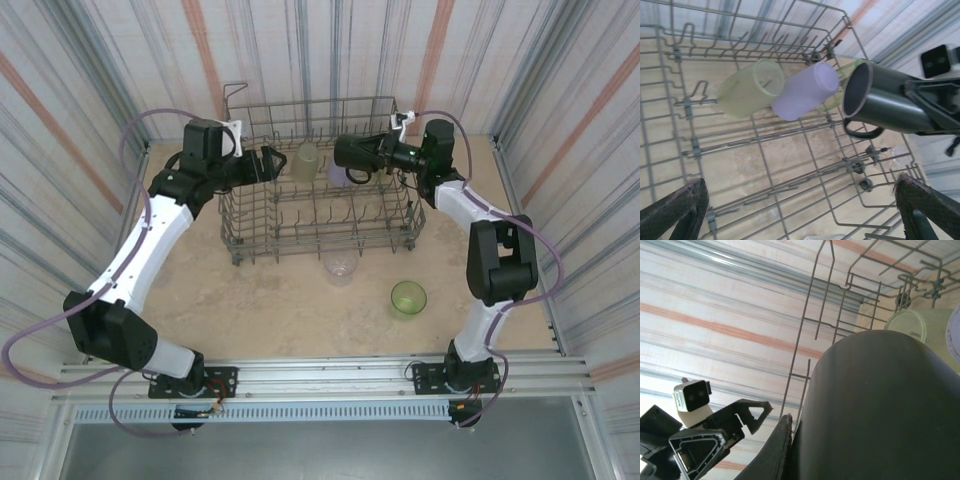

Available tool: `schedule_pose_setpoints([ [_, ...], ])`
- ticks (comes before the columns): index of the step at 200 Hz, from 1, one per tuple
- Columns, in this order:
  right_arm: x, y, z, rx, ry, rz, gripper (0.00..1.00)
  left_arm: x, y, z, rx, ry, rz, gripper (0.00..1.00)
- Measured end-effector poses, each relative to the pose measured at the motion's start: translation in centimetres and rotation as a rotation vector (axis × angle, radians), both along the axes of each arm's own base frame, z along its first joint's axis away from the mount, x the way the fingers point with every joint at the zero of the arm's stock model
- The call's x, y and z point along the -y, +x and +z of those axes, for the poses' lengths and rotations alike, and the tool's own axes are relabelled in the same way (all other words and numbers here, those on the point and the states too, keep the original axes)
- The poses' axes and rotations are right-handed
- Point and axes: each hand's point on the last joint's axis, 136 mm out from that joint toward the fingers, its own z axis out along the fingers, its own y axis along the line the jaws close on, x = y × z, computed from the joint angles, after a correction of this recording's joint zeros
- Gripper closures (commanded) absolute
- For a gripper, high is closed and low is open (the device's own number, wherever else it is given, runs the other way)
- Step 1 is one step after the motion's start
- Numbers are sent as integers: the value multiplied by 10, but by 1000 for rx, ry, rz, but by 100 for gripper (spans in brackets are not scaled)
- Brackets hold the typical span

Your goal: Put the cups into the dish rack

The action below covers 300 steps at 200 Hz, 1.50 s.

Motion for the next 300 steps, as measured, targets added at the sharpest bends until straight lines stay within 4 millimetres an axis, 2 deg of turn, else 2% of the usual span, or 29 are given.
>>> schedule_pose_setpoints([
  [24, -11, 2, 0, -7, 30, 37, 100, 13, 2, -2, 8, -23, -76, 1],
  [50, -20, -1, 9, 16, 59, 76, 100, 26, 7, -6, 12, -39, -147, 1],
  [99, -25, -6, 25, 58, 118, 124, 100, 42, 22, -7, 25, -67, -214, 1],
  [138, -29, -4, 24, 51, 162, 146, 100, 55, 36, -6, 45, -103, -265, 2],
  [163, -32, -7, 25, 45, 181, 170, 100, 61, 41, -4, 59, -120, -289, 1],
  [226, -43, -15, 42, 83, 226, 233, 100, 73, 51, -1, 77, -158, -341, 1],
  [266, -49, -17, 55, 100, 264, 277, 100, 80, 53, 6, 92, -190, -379, 1],
  [300, -51, -22, 59, 101, 270, 307, 100, 84, 54, 11, 102, -207, -405, 1],
])
